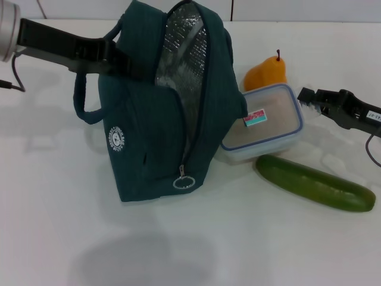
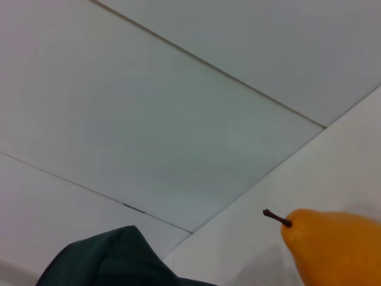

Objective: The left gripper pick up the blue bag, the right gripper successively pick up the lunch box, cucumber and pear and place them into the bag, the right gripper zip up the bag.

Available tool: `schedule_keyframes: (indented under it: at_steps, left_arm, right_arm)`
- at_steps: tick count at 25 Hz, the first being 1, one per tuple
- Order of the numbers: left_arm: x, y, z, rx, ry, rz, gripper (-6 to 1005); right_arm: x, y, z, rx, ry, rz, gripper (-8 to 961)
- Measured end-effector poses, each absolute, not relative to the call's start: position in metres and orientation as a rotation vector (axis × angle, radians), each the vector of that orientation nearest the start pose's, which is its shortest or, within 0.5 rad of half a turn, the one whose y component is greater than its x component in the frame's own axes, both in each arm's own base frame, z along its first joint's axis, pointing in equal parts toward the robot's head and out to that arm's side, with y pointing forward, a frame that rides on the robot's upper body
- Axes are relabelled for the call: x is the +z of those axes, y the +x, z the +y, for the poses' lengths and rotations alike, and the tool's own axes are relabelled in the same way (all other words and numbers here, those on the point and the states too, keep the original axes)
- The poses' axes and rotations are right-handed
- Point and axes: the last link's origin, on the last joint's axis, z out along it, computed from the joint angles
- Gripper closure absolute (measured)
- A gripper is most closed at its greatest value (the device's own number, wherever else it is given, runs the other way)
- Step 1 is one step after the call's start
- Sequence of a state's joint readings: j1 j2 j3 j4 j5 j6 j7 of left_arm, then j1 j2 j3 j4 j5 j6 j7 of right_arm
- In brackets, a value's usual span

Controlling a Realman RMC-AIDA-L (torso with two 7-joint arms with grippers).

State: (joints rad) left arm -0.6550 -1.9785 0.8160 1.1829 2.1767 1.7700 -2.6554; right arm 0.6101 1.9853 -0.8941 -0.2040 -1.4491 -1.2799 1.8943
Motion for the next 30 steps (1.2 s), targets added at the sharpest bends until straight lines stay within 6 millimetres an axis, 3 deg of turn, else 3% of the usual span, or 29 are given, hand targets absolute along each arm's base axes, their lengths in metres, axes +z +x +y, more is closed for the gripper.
schedule_keyframes:
  at_steps: [3,17,30]
  left_arm:
    - [0.091,-0.184,0.368,-0.34,-2.519,-1.569,954]
    - [0.091,-0.186,0.368,-0.335,-2.526,-1.555,954]
    - [0.089,-0.188,0.367,-0.349,-2.528,-1.544,953]
  right_arm:
    - [-0.019,0.273,0.361,1.158,-2.086,1.73,843]
    - [-0.01,0.276,0.356,1.288,-1.992,1.788,856]
    - [0.008,0.294,0.341,1.436,-1.851,1.819,857]
